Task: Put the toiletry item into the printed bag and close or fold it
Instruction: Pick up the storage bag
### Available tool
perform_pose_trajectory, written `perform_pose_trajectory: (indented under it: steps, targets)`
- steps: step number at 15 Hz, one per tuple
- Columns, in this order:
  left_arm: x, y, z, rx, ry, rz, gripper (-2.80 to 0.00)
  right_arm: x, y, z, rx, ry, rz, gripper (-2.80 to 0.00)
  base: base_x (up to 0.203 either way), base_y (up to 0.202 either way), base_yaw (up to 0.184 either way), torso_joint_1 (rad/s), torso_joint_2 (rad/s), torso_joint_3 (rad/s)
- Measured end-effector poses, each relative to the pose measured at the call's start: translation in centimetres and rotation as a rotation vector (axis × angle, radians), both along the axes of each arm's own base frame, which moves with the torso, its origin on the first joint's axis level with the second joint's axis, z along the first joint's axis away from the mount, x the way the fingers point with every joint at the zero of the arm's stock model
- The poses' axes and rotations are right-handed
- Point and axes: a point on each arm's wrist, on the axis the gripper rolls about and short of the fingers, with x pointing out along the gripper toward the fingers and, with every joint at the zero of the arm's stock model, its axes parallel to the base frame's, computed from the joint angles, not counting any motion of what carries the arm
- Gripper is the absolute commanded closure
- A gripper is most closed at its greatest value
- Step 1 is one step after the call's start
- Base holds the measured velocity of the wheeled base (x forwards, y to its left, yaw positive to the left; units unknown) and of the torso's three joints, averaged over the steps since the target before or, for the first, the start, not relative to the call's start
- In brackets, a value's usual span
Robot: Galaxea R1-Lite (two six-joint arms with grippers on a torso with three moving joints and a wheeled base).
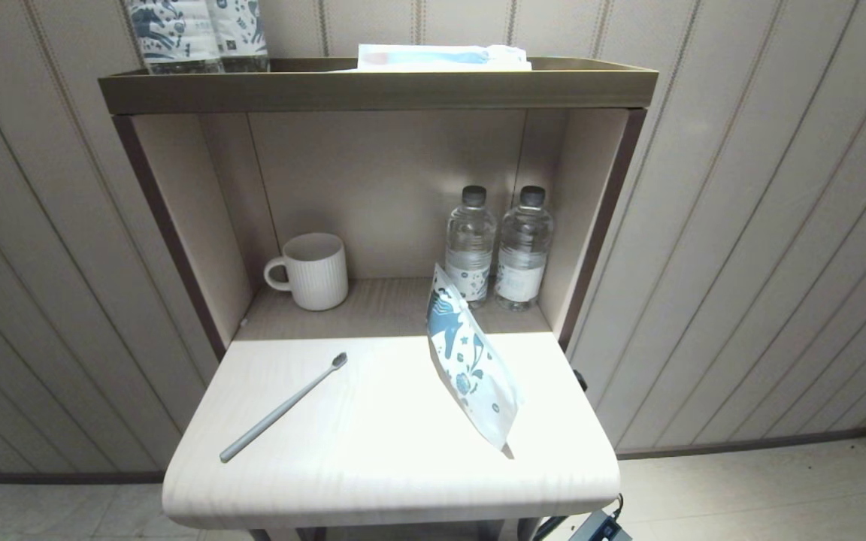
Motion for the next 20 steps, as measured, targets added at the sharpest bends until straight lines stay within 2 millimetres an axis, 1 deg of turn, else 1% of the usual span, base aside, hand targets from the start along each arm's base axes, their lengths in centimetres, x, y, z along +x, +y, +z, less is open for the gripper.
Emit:
perform_pose_trajectory:
  steps: [8,9,10,11,13,14,15,16,17,19,20]
  targets:
    - [0.0,0.0,0.0,0.0,0.0,0.0,0.0,0.0,0.0,0.0,-0.013,0.0,-0.001,0.0,0.0,0.0,0.0,0.0,0.0,0.0]
    - [0.0,0.0,0.0,0.0,0.0,0.0,0.0,-0.2,0.0,0.6,-0.011,-0.012,-0.002,0.0,0.0,0.0,0.0,0.0,0.0,0.0]
    - [0.0,0.0,0.0,0.0,0.0,-0.001,0.0,-0.6,0.0,1.4,-0.004,-0.021,0.001,0.0,0.0,0.0,0.0,0.0,0.0,0.0]
    - [0.0,0.0,0.0,0.0,-0.001,-0.001,0.0,-1.5,0.0,3.7,0.006,-0.083,0.012,0.0,0.0,0.0,0.0,0.0,0.0,0.0]
    - [0.0,0.0,0.0,0.0,0.0,-0.001,0.0,-4.1,0.1,8.4,0.029,-0.163,0.055,0.0,0.0,0.0,0.0,0.0,0.0,0.0]
    - [0.0,0.0,0.0,0.0,0.0,-0.001,0.0,-4.9,0.2,10.5,0.041,-0.163,0.079,0.0,0.0,0.0,0.0,0.0,0.0,0.0]
    - [0.0,0.0,0.0,0.0,0.0,-0.001,0.0,-4.8,0.2,12.3,0.05,-0.144,0.102,0.0,0.0,0.0,0.0,0.0,0.0,0.0]
    - [0.0,0.0,0.0,0.0,0.0,0.0,0.0,-3.9,0.3,13.7,0.059,-0.098,0.127,0.0,0.0,0.0,0.0,0.0,0.0,0.0]
    - [0.0,0.0,0.0,0.0,0.0,0.0,0.0,-2.4,0.4,14.8,0.067,-0.031,0.161,0.0,0.0,0.0,0.0,0.0,0.0,0.0]
    - [0.0,0.0,0.0,0.0,0.0,0.0,0.0,1.0,0.6,16.0,0.083,0.156,0.291,0.0,0.0,0.0,0.0,0.0,0.0,0.0]
    - [0.0,0.0,0.0,0.0,0.0,0.0,0.0,2.4,0.8,16.2,0.09,0.264,0.4,0.0,0.0,0.0,0.0,0.0,0.0,0.0]
